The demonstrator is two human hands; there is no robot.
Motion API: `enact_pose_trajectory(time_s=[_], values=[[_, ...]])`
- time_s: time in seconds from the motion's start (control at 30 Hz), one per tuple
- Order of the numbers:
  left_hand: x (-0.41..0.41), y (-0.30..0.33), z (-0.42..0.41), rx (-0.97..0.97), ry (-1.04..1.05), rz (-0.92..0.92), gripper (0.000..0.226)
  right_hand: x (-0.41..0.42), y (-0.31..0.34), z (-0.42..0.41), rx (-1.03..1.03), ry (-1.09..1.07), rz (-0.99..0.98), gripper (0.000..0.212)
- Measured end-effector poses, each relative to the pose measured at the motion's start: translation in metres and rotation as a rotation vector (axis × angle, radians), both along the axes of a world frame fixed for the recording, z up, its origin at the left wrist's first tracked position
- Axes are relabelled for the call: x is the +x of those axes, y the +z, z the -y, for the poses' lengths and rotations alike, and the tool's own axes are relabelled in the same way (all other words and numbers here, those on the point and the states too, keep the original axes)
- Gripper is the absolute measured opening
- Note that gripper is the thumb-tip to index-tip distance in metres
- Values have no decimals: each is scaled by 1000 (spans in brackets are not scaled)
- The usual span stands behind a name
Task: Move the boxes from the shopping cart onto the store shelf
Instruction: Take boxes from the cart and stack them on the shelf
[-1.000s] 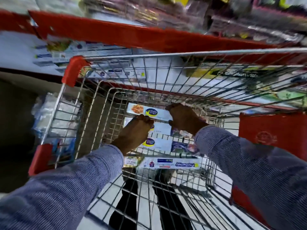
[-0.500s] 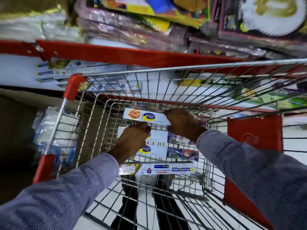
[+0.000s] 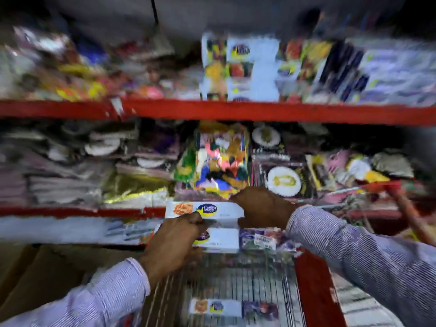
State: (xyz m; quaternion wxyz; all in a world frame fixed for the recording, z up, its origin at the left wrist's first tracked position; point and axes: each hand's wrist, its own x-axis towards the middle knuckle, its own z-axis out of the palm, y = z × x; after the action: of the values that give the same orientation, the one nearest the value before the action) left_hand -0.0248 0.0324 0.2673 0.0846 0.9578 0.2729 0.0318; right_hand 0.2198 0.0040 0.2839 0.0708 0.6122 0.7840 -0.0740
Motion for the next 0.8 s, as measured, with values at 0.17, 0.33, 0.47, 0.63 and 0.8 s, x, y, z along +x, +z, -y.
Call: enact_pose_trajectory(time_s=[0.17, 0.33, 0.47, 0.63, 0.8], values=[[-6, 100, -22, 138, 6, 99, 81, -6, 123, -2, 189, -35, 44, 39], [5, 168, -38, 240, 1, 152, 74, 2, 201, -4, 234, -81, 113, 47], [27, 217, -53, 280, 36, 169, 62, 21, 244, -16, 307, -113, 105, 47], [60, 248, -77, 314, 62, 202, 59, 59, 273, -52, 331, -162, 117, 45], [87, 249, -97, 302, 102, 186, 55, 95, 264, -98, 311, -206, 85, 42]])
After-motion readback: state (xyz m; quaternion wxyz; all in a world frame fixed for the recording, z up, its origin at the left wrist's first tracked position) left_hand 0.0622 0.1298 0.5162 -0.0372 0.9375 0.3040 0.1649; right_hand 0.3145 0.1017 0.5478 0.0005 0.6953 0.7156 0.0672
